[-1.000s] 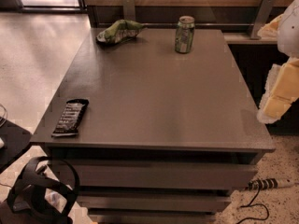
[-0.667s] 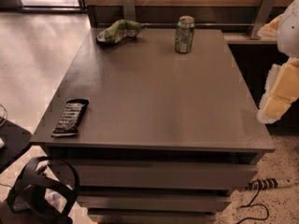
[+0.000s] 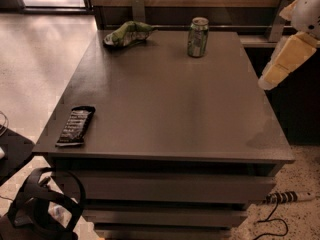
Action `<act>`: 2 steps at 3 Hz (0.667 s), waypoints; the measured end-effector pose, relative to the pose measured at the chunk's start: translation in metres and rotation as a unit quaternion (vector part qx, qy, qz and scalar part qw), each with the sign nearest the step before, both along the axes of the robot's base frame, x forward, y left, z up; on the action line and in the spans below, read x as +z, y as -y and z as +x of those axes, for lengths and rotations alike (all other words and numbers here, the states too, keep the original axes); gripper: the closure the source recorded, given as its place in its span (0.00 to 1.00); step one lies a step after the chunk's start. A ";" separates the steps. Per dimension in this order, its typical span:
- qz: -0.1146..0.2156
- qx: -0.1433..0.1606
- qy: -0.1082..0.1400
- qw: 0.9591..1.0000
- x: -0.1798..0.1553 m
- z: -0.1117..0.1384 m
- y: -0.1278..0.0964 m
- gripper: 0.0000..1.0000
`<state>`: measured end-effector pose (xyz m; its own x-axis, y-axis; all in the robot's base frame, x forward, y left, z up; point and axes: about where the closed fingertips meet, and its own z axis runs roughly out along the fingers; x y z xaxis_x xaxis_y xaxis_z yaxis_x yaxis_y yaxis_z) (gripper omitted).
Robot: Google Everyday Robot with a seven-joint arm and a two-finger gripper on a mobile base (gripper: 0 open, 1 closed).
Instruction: Move green can near rxbar chocolate
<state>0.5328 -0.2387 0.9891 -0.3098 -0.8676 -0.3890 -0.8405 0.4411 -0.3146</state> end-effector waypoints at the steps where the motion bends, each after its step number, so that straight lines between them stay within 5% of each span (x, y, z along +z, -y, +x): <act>1: 0.061 -0.032 0.036 0.997 -0.005 0.047 0.013 0.00; 2: 0.135 -0.050 0.076 0.987 -0.015 0.094 0.020 0.00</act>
Offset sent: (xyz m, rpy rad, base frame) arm 0.1511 -0.0358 -0.0205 0.4657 -0.2686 -0.1466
